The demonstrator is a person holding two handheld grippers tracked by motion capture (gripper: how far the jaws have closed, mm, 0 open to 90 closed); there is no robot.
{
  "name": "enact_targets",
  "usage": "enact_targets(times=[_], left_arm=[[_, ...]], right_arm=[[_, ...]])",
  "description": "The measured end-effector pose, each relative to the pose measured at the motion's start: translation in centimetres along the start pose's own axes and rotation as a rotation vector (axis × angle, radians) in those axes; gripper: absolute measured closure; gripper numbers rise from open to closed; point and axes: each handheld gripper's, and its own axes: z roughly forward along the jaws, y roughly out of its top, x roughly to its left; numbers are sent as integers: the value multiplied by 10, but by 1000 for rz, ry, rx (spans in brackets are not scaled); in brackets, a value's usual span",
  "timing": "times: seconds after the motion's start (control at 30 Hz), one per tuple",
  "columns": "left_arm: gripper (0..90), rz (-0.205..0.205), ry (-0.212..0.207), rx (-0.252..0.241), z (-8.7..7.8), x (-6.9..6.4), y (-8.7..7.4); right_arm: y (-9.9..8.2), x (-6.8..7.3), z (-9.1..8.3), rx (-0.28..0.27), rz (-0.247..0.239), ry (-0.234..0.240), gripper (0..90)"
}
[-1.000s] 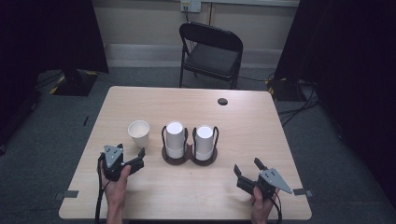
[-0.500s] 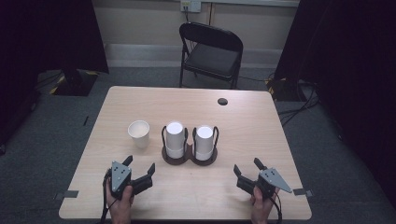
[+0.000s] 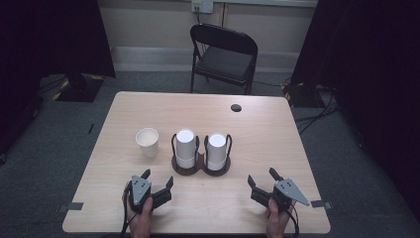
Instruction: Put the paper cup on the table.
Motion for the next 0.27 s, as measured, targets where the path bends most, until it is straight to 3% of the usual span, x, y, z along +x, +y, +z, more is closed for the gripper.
enact_targets(times=[0.07, 0.27], left_arm=[[155, 18, 14, -27, -2, -2, -1], [157, 3, 50, -74, -5, -2, -3]], right_arm=[[0, 0, 0, -2, -1, -1, 132], [0, 0, 0, 0, -3, -2, 133]])
